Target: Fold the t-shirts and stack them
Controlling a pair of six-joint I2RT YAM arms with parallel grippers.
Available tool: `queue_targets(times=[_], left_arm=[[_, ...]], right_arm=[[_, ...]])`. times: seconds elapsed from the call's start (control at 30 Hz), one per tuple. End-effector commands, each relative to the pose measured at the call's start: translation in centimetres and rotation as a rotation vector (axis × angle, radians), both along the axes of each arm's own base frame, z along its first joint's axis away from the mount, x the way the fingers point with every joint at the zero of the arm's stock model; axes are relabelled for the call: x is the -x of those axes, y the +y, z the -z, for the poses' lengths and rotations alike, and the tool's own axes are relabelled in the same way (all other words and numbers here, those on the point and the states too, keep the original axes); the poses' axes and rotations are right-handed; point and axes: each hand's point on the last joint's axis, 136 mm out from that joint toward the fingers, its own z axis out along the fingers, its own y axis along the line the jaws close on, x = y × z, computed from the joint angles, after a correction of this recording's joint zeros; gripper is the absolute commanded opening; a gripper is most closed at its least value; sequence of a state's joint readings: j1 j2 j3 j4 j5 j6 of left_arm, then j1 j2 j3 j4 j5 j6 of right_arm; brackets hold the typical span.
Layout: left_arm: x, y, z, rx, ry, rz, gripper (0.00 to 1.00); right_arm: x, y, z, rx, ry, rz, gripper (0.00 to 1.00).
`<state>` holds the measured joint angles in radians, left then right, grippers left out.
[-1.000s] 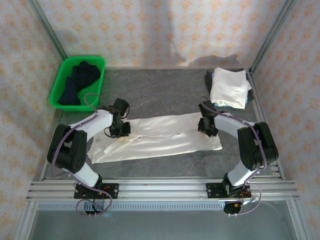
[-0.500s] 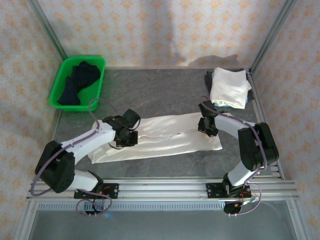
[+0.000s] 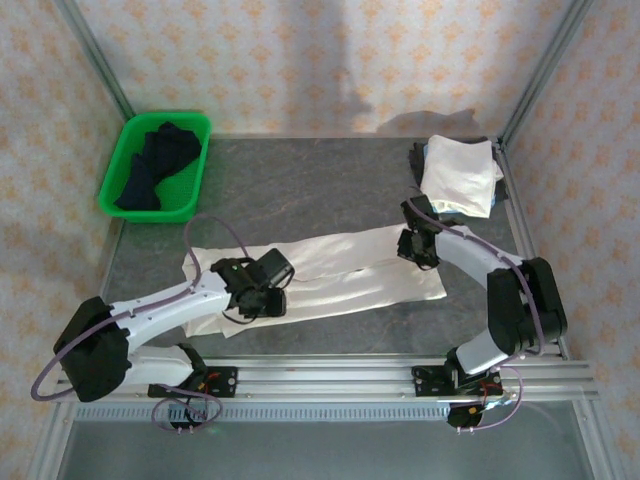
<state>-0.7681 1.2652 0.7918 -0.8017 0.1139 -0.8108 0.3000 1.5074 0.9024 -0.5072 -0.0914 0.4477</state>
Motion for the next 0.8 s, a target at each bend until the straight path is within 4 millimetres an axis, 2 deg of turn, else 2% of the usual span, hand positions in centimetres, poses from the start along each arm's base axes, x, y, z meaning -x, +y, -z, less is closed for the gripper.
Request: queue_targets(times=[0.0, 0.07, 0.13, 0.23, 0.33, 0.43, 0.53, 0.67, 0.77], left_arm=[[-2.6, 1.1, -2.2, -0.03, -0.079, -0.043, 0.52], [-4.2, 1.8, -2.4, -0.012, -0.103, -0.086, 0.54], [-5.6, 3.7, -1.9, -0.038, -0.093, -0.139, 0.55], [-7.5, 8.3, -0.4, -0.106, -0.037, -0.263, 0.53], [-9.1, 13.5, 0.7, -0.176, -0.006, -0.391, 0.53], [-10.3, 17.0, 1.5, -0.225, 0.031, -0.475, 0.5], [-10.8, 18.9, 2.7, -0.253, 0.072, -0.52, 0.48], [-10.2, 20.4, 4.3, -0.24, 0.12, -0.571, 0.45], [-10.1, 20.8, 4.9, -0.222, 0.136, -0.595, 0.44]], right_arm=[[-0.3, 0.8, -1.6, -0.026, -0.031, -0.019, 0.22], [-0.6, 1.8, -1.7, -0.051, -0.047, -0.036, 0.23], [-1.0, 2.6, -1.4, -0.055, -0.051, -0.05, 0.23], [-1.4, 2.8, -0.2, -0.03, -0.024, -0.047, 0.22], [-0.8, 2.0, 1.6, 0.012, 0.025, -0.024, 0.21], [0.1, 0.7, 2.7, 0.061, 0.059, 0.01, 0.2], [1.2, -1.3, 3.2, 0.105, 0.096, 0.074, 0.19], [2.2, -3.6, 3.6, 0.108, 0.119, 0.136, 0.19], [2.4, -4.0, 3.3, 0.102, 0.124, 0.136, 0.18]])
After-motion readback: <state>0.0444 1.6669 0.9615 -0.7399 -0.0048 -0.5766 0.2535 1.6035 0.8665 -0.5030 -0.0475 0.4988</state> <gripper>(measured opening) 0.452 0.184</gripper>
